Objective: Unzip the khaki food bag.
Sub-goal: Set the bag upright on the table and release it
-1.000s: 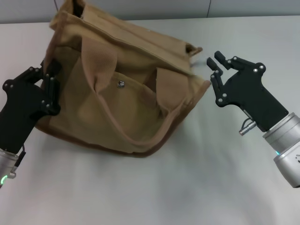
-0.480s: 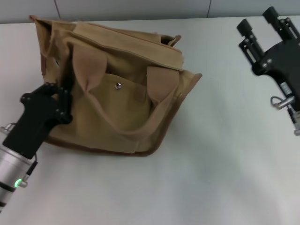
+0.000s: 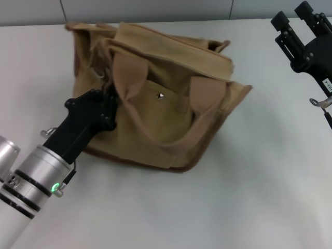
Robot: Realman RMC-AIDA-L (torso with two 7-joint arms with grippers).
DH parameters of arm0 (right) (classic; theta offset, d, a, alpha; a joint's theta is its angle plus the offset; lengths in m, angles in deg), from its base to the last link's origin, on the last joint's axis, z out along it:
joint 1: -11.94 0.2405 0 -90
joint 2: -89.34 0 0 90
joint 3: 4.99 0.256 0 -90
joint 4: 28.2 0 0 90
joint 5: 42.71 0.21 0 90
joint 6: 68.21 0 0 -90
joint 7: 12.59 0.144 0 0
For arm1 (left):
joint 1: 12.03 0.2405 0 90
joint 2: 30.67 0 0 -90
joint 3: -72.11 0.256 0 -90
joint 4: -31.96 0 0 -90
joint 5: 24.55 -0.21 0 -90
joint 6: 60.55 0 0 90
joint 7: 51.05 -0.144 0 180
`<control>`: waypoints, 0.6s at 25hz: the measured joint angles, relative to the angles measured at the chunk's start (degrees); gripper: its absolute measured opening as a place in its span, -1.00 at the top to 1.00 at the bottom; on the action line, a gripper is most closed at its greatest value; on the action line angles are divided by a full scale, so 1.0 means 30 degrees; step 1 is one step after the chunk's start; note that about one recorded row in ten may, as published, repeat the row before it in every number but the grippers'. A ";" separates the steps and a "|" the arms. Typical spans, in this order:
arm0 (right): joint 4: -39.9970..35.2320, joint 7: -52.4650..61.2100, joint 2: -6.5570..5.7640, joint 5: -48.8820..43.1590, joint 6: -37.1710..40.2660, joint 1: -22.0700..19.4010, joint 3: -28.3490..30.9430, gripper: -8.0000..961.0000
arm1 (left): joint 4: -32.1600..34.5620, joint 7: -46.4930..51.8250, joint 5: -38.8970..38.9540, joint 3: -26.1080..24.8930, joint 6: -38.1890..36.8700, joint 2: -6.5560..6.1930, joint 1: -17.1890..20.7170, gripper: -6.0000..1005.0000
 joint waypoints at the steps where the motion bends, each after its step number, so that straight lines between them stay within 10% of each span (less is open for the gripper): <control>1: -0.0054 0.0159 0.0000 -0.0007 -0.0026 0.0057 -0.0064 -0.36 | -0.0010 0.0244 -0.0093 0.0007 0.0022 0.0000 -0.0097 0.81; 9: -0.1425 0.3155 -0.0031 -0.0024 -0.0242 0.0323 -0.0259 -0.41 | 0.1680 0.4067 -0.2197 0.0264 -0.0456 -0.0115 -0.0290 0.81; 15: -0.3413 0.5629 -0.0061 -0.0049 0.0600 0.0237 -0.1874 -0.45 | 0.5163 0.5244 -0.2725 0.0322 -0.5527 -0.0204 0.2056 0.55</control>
